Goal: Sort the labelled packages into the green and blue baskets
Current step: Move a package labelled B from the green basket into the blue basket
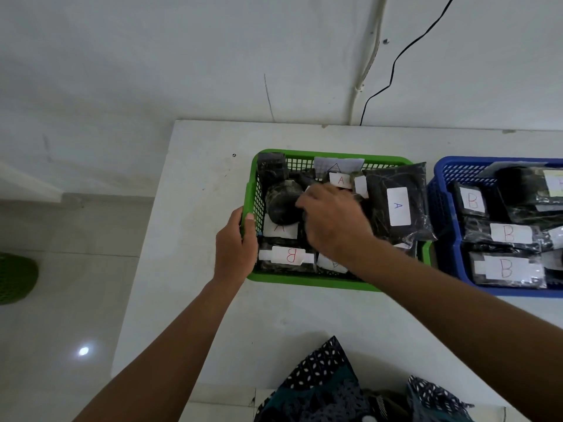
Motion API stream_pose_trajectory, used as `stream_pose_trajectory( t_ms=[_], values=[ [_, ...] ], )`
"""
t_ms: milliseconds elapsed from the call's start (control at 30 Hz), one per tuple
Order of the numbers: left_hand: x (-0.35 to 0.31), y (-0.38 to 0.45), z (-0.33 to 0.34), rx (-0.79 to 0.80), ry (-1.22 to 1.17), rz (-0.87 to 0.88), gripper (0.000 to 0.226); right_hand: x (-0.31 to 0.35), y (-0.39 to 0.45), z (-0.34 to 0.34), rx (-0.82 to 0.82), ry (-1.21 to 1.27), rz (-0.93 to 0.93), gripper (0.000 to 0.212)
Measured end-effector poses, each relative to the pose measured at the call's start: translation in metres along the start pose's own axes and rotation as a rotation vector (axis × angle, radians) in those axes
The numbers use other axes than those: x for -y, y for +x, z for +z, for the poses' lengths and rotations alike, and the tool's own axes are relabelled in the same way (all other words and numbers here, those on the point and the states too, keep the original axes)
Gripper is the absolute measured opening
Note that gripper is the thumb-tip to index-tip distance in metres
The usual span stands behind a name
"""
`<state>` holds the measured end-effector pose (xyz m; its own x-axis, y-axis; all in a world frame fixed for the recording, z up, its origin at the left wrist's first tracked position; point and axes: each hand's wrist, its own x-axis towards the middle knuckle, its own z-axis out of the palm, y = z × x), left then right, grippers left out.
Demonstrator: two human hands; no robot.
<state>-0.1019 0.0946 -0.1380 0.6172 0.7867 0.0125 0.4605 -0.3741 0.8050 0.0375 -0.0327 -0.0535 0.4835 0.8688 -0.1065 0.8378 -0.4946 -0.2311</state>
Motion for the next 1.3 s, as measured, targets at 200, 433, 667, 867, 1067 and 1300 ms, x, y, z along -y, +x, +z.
stream_pose_trajectory(
  t_ms=[200, 433, 667, 867, 1067, 1300],
  values=[
    [0.002, -0.001, -0.006, 0.063, -0.041, -0.091, 0.034, 0.024, -0.001, 0.033, 0.487, 0.196, -0.007, 0.038],
    [-0.005, -0.002, -0.010, 0.119, -0.035, -0.150, 0.040, 0.017, -0.004, 0.039, 0.474, 0.216, 0.022, 0.046],
    [-0.013, -0.005, -0.009, 0.110, 0.098, -0.155, 0.034, 0.004, -0.028, 0.031, 0.295, 0.364, 0.074, 0.031],
    [-0.060, -0.014, 0.003, 0.002, 0.148, 0.028, 0.051, -0.046, -0.047, -0.015, -0.073, 0.868, 0.269, 0.055],
    [-0.139, -0.025, 0.053, 0.035, 0.177, 0.351, 0.046, -0.126, -0.097, -0.062, -0.297, 0.959, 0.373, 0.057],
    [-0.241, -0.072, 0.159, 0.197, 0.151, 0.575, 0.049, -0.240, -0.196, -0.078, -0.521, 1.025, 0.610, 0.046]
  ],
)
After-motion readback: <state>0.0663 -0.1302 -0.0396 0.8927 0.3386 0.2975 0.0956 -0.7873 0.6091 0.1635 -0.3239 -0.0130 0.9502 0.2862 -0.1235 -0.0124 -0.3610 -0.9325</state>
